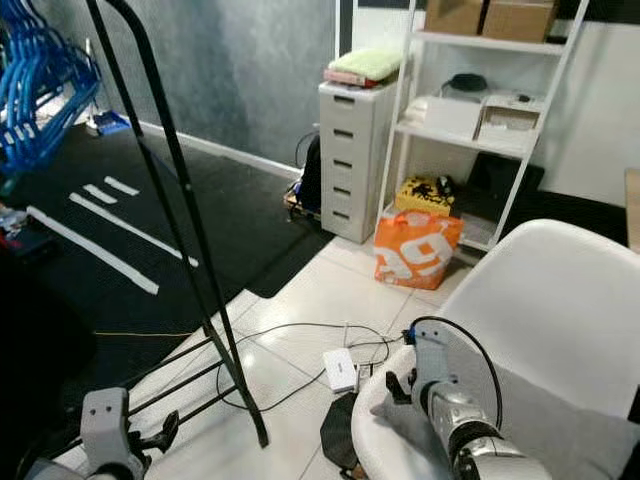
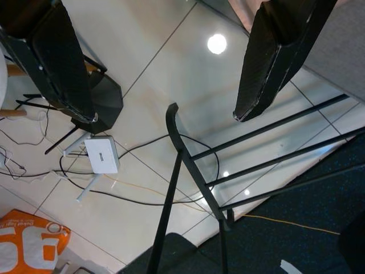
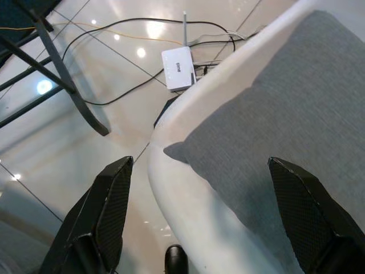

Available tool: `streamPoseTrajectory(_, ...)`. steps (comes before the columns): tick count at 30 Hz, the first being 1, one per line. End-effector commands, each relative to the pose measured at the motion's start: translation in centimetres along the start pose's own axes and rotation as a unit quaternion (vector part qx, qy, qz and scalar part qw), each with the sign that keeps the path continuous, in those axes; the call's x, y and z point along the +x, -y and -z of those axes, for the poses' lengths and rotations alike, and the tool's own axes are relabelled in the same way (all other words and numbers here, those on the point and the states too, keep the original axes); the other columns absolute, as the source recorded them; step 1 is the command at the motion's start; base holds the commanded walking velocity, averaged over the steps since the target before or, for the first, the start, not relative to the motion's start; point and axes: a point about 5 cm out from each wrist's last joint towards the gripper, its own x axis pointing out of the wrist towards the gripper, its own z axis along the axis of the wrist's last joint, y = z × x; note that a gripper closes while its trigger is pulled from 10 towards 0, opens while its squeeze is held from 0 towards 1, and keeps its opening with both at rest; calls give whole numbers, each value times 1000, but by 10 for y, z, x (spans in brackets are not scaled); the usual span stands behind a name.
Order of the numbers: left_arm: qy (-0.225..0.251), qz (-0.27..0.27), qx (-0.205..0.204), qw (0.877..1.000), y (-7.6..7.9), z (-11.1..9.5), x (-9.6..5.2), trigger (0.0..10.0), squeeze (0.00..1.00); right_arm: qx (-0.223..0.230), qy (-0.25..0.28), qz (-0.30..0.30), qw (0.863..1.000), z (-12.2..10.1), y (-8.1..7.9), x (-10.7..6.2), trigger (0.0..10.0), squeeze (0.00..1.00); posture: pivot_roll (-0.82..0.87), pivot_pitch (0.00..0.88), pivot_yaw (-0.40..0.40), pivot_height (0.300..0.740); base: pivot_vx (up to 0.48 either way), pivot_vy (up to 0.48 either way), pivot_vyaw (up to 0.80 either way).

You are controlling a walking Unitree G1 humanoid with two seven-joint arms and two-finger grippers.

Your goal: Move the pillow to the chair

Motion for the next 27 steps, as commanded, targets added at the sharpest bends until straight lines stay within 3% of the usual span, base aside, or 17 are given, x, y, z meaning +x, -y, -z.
streamPoseTrajectory(1, 1, 1, 7, 1000, -2, 1, -2, 10000, 0, 8, -5, 2, 1000, 5, 1, 0, 10000, 0, -172, 0, -37, 740, -270, 0, 0)
streamPoseTrajectory(27, 0, 6, 17, 1000, -5, 5, -7, 10000, 0, 14, -9, -7, 1000, 19, -1, -2, 10000, 0, -164, 0, -29, 740, -418, 0, 0)
